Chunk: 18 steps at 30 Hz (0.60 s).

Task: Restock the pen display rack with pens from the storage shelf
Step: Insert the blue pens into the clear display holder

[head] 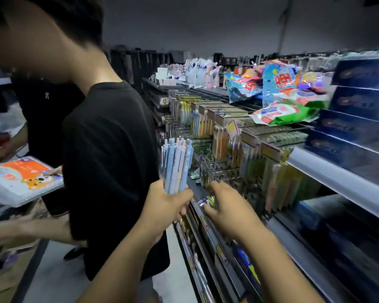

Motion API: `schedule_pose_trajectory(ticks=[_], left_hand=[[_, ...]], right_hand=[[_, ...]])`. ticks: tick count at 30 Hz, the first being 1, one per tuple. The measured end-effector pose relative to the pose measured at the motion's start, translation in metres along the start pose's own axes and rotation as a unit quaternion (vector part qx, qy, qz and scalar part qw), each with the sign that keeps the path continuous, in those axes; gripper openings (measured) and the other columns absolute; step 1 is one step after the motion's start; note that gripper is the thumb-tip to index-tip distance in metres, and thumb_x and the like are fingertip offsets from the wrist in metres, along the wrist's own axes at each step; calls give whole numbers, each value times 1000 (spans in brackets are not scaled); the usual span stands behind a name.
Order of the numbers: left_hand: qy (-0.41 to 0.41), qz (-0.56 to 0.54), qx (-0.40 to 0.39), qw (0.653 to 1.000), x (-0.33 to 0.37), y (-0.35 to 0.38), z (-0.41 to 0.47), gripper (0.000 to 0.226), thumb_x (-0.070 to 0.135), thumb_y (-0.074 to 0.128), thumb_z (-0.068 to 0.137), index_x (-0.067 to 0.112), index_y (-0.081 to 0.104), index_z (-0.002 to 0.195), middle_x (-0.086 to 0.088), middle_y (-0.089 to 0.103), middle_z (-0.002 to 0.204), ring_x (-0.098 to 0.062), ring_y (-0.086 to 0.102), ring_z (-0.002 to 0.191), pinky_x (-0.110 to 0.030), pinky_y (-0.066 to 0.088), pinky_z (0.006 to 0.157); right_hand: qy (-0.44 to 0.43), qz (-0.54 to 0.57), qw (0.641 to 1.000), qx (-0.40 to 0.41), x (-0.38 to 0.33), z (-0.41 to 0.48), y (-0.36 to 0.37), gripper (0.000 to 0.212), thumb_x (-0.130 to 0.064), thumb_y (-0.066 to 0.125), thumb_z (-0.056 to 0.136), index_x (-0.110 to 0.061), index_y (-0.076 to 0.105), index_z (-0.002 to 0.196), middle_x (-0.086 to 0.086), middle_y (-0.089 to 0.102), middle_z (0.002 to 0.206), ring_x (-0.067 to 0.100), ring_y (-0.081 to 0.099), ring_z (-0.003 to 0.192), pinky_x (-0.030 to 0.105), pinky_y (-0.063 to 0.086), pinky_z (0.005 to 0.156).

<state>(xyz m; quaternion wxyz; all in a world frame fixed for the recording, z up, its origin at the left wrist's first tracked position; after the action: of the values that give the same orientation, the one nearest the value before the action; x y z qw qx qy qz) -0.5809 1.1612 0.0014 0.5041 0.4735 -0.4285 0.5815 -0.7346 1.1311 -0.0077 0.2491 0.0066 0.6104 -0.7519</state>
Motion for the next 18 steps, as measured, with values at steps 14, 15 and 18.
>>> schedule_pose_trajectory(ticks=[14, 15, 18], left_hand=[[-31, 0, 83, 996, -56, 1, 252, 14, -4, 68, 85, 4, 59, 78, -13, 50, 54, -19, 45, 44, -25, 36, 43], [-31, 2, 84, 996, -61, -3, 269, 13, -4, 68, 84, 4, 60, 77, -14, 50, 55, -20, 44, 44, -25, 36, 43], [-42, -9, 93, 995, -77, -20, 320, 15, -4, 67, 82, 6, 60, 72, -14, 49, 55, -20, 43, 46, -26, 35, 43]], right_hand=[[-26, 53, 996, -69, 72, 243, 76, 37, -38, 60, 96, -22, 48, 127, 3, 56, 126, 25, 56, 118, 45, 51, 96], [-25, 48, 996, -69, 73, 260, 81, 37, -38, 60, 96, -21, 48, 127, 3, 56, 126, 25, 56, 117, 45, 51, 95], [-20, 41, 997, -64, 74, 315, 95, 37, -38, 60, 96, -21, 48, 126, 4, 56, 127, 27, 57, 116, 46, 52, 93]])
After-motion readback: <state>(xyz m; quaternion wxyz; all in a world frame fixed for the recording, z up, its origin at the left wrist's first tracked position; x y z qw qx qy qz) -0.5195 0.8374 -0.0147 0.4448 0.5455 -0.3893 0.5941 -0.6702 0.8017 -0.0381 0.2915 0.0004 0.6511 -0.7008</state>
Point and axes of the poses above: each hand's wrist, its own z-axis towards the middle knuckle, its own y-axis out of the palm, x = y × z, the point moved 10 cm from there along z, towards the middle knuckle
